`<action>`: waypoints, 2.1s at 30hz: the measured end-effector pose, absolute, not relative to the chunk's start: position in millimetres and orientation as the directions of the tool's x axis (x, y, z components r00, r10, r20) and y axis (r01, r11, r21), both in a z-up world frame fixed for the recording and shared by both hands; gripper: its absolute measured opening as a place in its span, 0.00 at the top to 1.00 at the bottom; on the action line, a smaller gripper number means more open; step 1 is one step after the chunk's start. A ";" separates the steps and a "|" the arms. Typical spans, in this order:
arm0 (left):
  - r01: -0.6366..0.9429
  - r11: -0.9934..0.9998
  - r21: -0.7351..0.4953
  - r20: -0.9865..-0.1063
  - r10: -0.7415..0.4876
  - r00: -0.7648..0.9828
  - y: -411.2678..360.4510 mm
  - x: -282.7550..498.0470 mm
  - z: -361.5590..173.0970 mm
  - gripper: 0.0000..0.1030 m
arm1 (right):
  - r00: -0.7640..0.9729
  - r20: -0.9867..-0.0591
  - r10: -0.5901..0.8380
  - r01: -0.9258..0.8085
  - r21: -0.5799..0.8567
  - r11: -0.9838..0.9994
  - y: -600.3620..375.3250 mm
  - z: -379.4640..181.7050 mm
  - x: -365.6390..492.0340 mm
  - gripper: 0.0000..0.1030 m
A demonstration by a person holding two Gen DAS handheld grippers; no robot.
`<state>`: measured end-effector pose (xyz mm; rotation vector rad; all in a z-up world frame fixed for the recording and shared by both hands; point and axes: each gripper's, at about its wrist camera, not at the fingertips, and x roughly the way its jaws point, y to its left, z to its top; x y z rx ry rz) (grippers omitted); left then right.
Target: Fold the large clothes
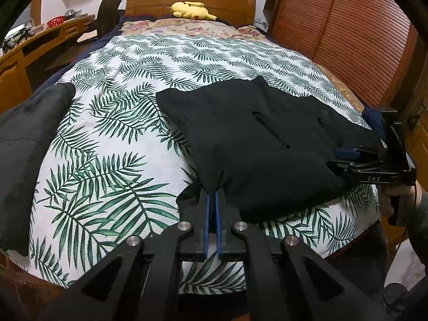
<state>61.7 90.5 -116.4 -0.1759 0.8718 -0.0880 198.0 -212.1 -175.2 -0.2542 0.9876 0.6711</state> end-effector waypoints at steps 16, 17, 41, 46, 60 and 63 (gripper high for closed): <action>-0.008 0.983 -0.181 -0.761 -0.135 0.634 89.4 61.8 -117.8 0.99 | 0.405 -0.826 0.391 -0.616 0.070 0.785 -217.4 -167.8 188.9 0.42; -0.009 0.984 -0.180 -0.762 -0.134 0.634 89.5 61.8 -118.0 0.99 | 0.404 -0.827 0.391 -0.613 0.073 0.786 -218.0 -166.6 188.4 0.42; 0.088 0.990 -0.108 -0.665 -0.138 0.734 41.9 81.3 -35.1 1.00 | 0.386 -0.799 0.460 -0.656 0.113 0.746 -220.9 -166.1 173.6 0.39; 0.170 0.982 -0.085 -0.623 -0.186 0.760 6.9 108.7 -1.0 1.00 | 0.434 -0.760 0.484 -0.602 0.156 0.784 -262.8 -146.0 179.9 0.39; 0.497 0.867 -0.047 -0.630 -0.411 0.658 -175.5 184.7 28.8 1.00 | 0.618 -0.681 0.393 -0.393 0.165 0.905 -415.7 -108.1 183.1 0.39; 0.538 0.841 -0.058 -0.654 -0.439 0.616 -214.2 191.3 11.7 1.00 | 0.631 -0.680 0.375 -0.364 0.167 0.916 -438.4 -109.2 179.4 0.39</action>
